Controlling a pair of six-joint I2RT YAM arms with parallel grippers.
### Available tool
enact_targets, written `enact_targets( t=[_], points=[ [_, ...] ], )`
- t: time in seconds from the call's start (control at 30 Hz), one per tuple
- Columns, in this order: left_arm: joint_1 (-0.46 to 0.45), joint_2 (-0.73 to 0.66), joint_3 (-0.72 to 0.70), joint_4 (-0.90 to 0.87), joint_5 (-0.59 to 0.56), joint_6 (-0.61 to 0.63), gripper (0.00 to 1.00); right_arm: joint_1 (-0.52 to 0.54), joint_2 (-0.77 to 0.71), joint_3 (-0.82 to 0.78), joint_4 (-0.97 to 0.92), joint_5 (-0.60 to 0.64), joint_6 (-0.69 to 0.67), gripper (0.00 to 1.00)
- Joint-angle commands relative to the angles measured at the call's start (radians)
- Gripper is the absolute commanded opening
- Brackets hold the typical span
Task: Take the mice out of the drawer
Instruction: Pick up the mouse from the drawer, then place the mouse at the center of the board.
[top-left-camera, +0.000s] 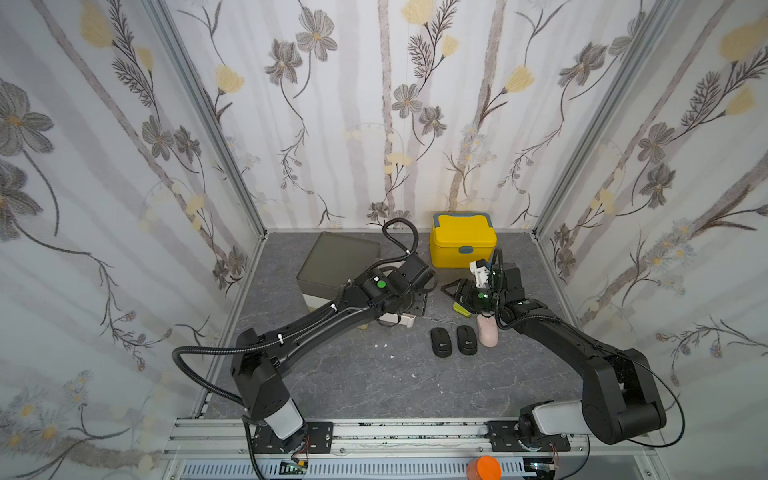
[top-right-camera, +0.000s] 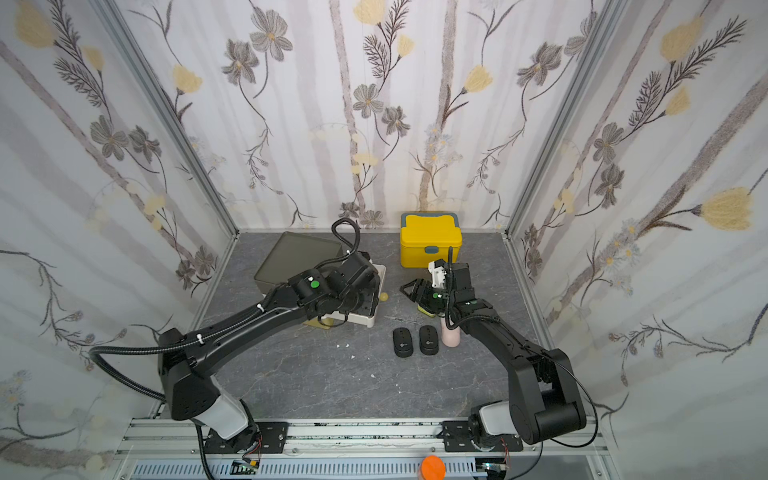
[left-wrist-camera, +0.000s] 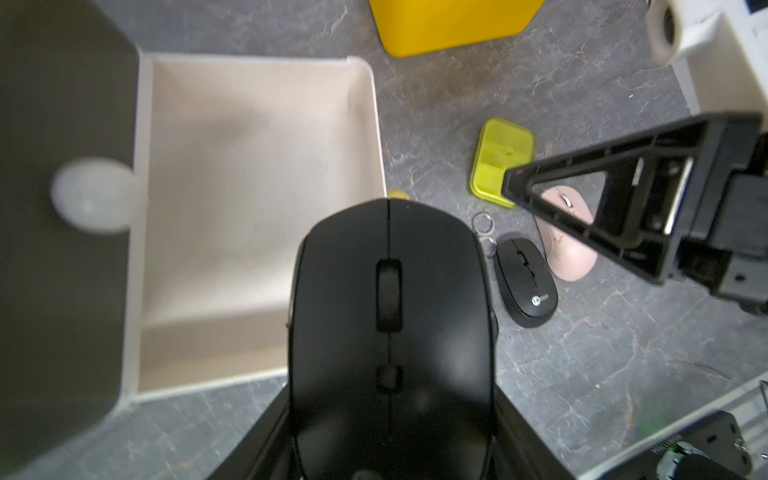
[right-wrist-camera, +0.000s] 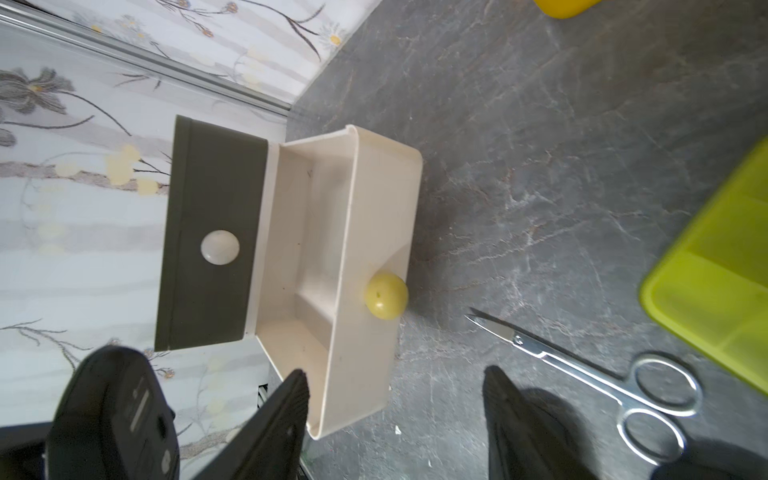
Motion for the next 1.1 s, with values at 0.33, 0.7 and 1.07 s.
enact_targets(
  t=[0.33,0.7,1.07],
  points=[
    [-0.254,-0.032,-0.35,0.241,-0.005,-0.478,0.48,-0.075,-0.051,-0.118,0.012,-0.028,-0.052,0.67],
    [-0.259,0.259,-0.236,0.239,-0.002,-0.442,0.5,-0.126,-0.055,-0.159,0.044,-0.039,-0.04,0.67],
    [-0.222,0.374,-0.192,0.197,-0.036,-0.462,0.54,-0.156,-0.07,-0.187,0.056,-0.052,-0.035,0.68]
  ],
)
